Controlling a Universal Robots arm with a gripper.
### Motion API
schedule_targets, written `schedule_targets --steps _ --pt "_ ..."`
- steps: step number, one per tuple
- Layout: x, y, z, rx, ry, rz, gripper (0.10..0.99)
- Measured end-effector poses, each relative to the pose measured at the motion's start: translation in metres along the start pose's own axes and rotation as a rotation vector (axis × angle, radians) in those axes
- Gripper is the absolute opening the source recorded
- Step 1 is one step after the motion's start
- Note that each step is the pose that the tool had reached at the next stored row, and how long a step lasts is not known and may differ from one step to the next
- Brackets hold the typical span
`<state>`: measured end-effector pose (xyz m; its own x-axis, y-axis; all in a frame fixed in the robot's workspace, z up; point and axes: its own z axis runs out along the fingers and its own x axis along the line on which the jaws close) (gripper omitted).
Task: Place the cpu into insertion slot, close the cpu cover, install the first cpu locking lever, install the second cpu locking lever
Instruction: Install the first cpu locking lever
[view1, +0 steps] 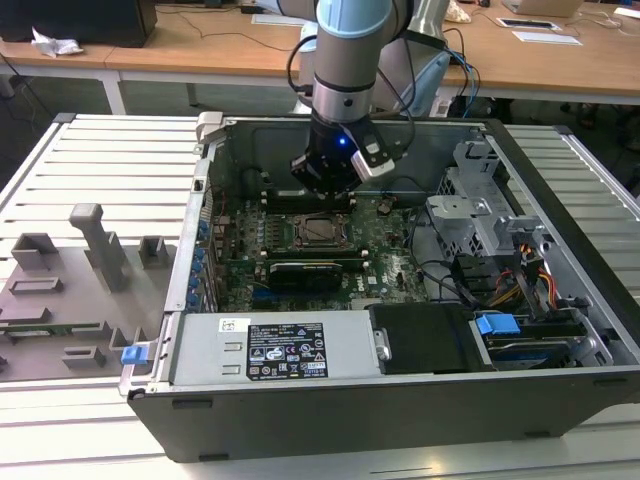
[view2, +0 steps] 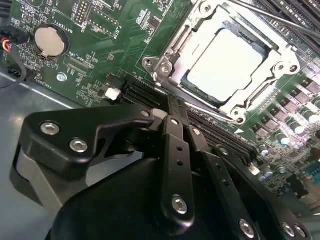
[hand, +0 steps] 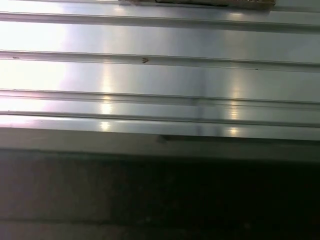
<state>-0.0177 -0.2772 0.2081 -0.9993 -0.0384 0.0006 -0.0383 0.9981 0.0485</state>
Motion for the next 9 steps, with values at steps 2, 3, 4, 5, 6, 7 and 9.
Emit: schedule_targets --steps 2,3,4,5,6,7,9 --pt "-0.0002 -0.0001 0.0013 0.000 0.0000 0.000 0.106" --pt "-0.0004 -0.0001 0.0022 0.000 0.0000 0.000 0.106" --pt "-0.0005 -0.0002 0.0026 0.000 0.0000 0.000 0.106" --pt "-0.0005 -0.0002 0.0029 0.000 0.0000 0.000 0.106" --pt "-0.0006 -0.0002 0.0031 0.000 0.0001 0.000 0.106" --pt "-0.0006 -0.0002 0.0032 0.000 0.0001 0.000 0.106" --pt "-0.0006 -0.0002 0.0035 0.000 0.0000 0.000 0.106"
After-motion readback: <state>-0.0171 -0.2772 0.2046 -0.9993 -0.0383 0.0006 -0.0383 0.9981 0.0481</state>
